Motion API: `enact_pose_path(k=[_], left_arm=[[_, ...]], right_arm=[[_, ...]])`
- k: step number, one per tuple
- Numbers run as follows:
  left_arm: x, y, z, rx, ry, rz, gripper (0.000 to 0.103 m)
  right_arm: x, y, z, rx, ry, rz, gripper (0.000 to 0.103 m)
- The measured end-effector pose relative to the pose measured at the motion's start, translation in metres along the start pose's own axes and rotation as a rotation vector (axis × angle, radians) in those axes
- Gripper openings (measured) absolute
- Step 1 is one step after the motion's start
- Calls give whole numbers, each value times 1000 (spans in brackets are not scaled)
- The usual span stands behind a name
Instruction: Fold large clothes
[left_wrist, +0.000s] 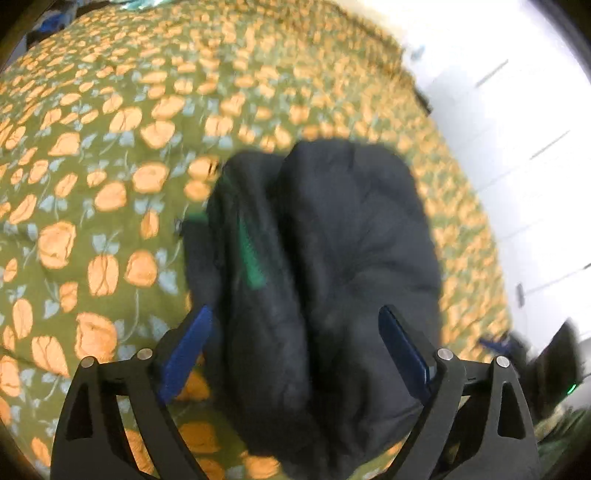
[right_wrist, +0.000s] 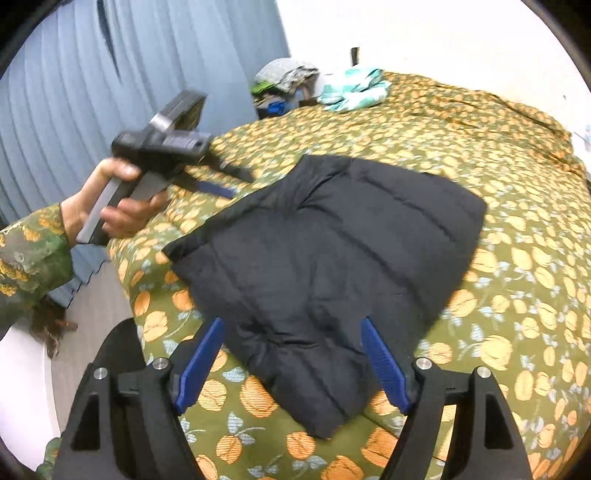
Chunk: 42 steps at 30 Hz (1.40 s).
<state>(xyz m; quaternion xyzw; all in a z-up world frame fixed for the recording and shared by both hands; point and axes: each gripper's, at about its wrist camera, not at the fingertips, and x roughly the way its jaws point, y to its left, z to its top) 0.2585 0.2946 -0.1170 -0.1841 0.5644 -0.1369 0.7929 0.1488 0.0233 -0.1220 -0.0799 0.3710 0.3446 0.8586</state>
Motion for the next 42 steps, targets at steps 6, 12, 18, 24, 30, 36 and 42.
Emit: enact_pose_path(k=[6, 12, 18, 24, 30, 36, 42], left_arm=[[29, -7, -23, 44, 64, 11, 95], [56, 25, -34, -57, 110, -50, 103], [84, 38, -31, -78, 132, -140, 103], [100, 53, -36, -175, 91, -206, 103], [80, 34, -51, -182, -23, -189, 88], [45, -12, -51, -134, -159, -210, 78], [16, -62, 14, -47, -275, -225, 78]], right_arm=[[15, -39, -16, 183, 55, -8, 79], [35, -85, -31, 383, 92, 106, 79], [86, -135, -46, 633, 106, 320, 83], [147, -154, -43, 759, 106, 475, 99], [127, -123, 3, 479, 69, 397, 81], [73, -98, 46, 226, -49, 373, 76], [40, -128, 94, 144, -173, 376, 76]])
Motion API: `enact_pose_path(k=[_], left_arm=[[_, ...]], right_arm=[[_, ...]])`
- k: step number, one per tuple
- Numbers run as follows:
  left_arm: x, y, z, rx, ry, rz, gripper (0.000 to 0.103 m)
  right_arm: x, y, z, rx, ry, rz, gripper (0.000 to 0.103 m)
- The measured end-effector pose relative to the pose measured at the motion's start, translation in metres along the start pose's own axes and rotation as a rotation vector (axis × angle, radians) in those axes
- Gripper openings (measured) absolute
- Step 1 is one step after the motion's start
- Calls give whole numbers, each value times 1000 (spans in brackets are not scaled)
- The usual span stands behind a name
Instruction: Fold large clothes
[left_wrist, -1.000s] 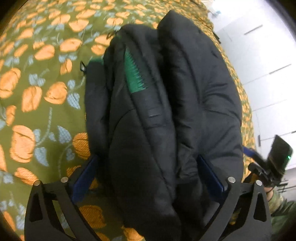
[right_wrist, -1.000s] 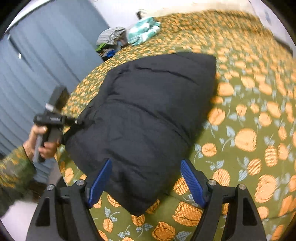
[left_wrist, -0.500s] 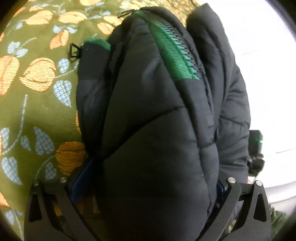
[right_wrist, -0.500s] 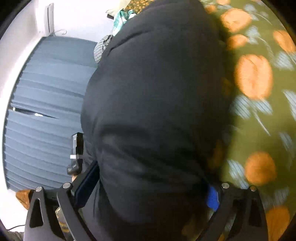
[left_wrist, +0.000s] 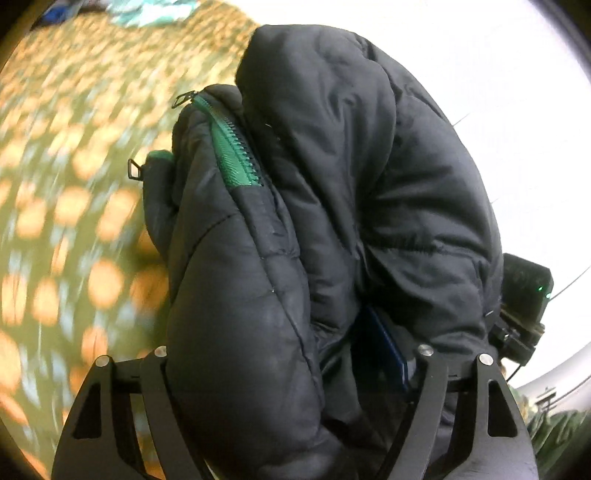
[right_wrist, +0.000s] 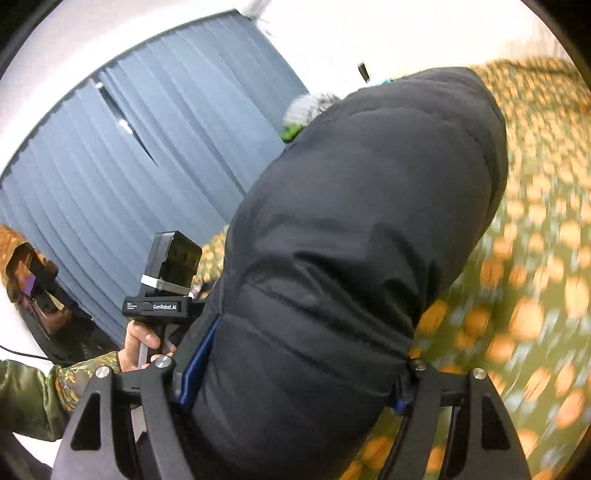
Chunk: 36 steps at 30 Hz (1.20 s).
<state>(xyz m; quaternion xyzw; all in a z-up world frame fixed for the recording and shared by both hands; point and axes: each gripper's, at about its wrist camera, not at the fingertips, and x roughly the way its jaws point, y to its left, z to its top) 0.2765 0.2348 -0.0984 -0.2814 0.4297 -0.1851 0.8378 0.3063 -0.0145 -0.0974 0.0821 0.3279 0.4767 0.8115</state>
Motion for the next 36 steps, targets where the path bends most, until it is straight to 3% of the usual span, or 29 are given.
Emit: enact_pose_path(k=[5, 8, 11, 12, 13, 14, 18, 20, 23, 25, 27, 29, 31, 34, 36], left_arm=[[26, -14, 58, 57, -23, 30, 78], [76, -8, 69, 48, 19, 108, 80], [141, 21, 66, -40, 150, 194, 82], [154, 28, 60, -63, 165, 181, 83], [155, 28, 59, -81, 151, 152, 85], [149, 23, 54, -87, 140, 140, 86], [115, -9, 40, 43, 100, 155, 86], [87, -21, 37, 106, 63, 182, 89], [41, -60, 17, 210, -41, 317, 99], [16, -86, 3, 286, -131, 460, 102], [7, -107, -11, 317, -205, 571, 102], [14, -105, -4, 312, -274, 636, 102], [-2, -121, -17, 303, -342, 665, 102], [-3, -129, -24, 310, -380, 698, 102], [-5, -141, -24, 334, -390, 716, 102]], right_arm=[[-13, -67, 40, 71, -54, -21, 76], [-8, -135, 50, 197, -18, -82, 80], [4, -208, 30, 404, 80, -257, 89], [4, -227, 19, 481, 90, -289, 90], [-4, -246, 5, 579, 64, -266, 96], [-11, -249, 1, 595, 36, -281, 98], [-45, -234, -2, 527, -41, -316, 98], [-66, -211, 2, 417, -79, -348, 98], [-89, -168, 6, 271, -97, -412, 98], [-103, -134, 9, 146, -114, -489, 98], [-118, -108, 16, 48, -128, -549, 98], [-131, -77, 10, -48, -152, -619, 98], [-142, -46, 6, -101, -195, -676, 99], [-158, -26, 1, -70, -218, -735, 102], [-166, -4, -5, -59, -223, -717, 102]])
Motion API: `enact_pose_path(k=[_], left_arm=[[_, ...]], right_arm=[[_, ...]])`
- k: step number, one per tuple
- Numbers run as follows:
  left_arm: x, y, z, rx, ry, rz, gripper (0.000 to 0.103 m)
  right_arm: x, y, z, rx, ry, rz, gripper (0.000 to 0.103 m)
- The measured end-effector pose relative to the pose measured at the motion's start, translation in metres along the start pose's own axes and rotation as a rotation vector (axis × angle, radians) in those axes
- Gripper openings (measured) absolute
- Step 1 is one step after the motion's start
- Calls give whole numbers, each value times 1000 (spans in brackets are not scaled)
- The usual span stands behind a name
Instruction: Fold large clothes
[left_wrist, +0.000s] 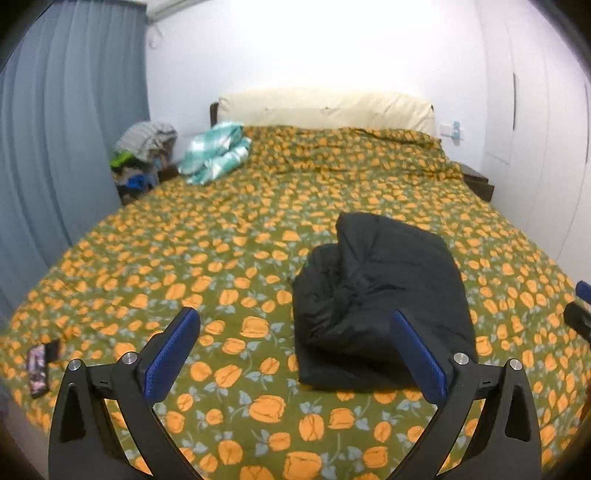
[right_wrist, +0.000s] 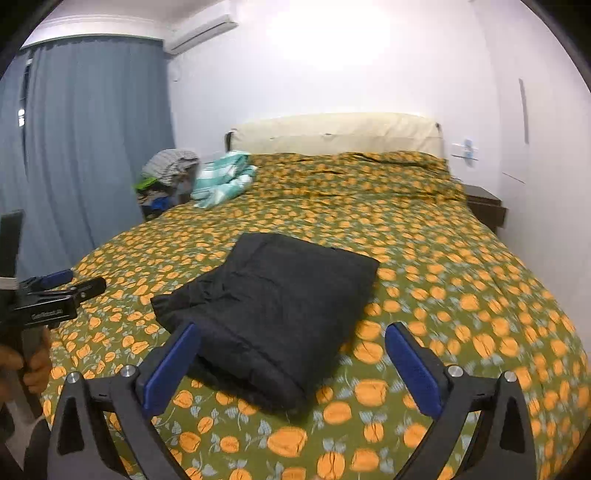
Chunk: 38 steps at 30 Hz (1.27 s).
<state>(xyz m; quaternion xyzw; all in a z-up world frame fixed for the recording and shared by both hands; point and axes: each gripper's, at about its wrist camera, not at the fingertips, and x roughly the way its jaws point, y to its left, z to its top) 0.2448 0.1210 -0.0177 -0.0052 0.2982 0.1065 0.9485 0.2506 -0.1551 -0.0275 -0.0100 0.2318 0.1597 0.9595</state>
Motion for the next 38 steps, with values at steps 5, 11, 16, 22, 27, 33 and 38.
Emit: enact_pose_path(k=[5, 11, 16, 22, 27, 33, 38], left_arm=[[-35, -15, 2, 55, -63, 50, 102], [-47, -22, -6, 41, -38, 23, 102], [-54, -22, -22, -2, 41, -22, 102], [-60, -21, -36, -19, 77, -45, 102], [-58, -28, -43, 9, 84, -40, 102], [-58, -33, -47, 3, 109, -58, 102], [-62, -37, -47, -2, 119, -68, 102]], right_arm=[[-24, 5, -9, 9, 5, -27, 102], [-47, 17, -17, -28, -10, -70, 102], [-50, 33, -32, -42, 95, -114, 102], [-61, 57, -44, -83, 135, -183, 102], [-71, 67, -44, -88, 122, -187, 102], [-72, 70, -46, -84, 137, -195, 102], [-74, 71, -46, -80, 144, -201, 102]])
